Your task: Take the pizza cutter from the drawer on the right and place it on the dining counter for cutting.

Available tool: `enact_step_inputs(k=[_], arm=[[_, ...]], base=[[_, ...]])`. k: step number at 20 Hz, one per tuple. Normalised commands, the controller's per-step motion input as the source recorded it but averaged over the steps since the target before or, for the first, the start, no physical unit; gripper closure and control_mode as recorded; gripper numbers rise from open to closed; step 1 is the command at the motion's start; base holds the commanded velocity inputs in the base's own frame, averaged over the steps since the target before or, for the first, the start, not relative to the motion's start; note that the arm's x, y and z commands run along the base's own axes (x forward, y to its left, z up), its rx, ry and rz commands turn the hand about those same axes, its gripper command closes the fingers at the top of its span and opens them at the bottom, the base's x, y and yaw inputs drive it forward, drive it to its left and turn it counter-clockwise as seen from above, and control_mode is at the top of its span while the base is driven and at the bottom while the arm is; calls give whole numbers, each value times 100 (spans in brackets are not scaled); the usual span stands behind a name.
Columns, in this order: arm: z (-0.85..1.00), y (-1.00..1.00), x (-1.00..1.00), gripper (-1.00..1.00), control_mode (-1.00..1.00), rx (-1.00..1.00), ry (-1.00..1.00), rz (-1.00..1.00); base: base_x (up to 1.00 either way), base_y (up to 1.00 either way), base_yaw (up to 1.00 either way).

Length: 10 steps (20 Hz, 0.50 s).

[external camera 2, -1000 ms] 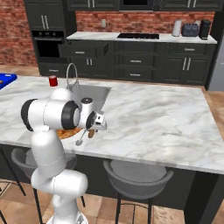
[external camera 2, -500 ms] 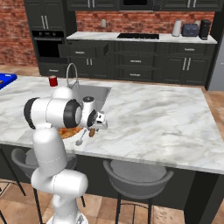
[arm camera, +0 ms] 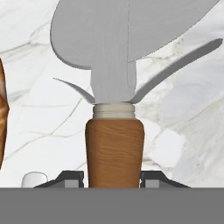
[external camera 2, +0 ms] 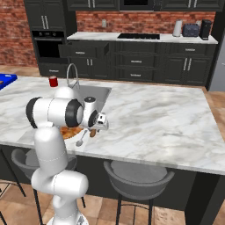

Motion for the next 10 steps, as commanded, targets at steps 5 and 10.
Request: enact_step_inputs(k=[5,10], arm=[[-3,2,0,100,-100,0,0,1],[-5,0,0,100,-100,0,0,0]], base=[[0,0,0],[0,0,0]])
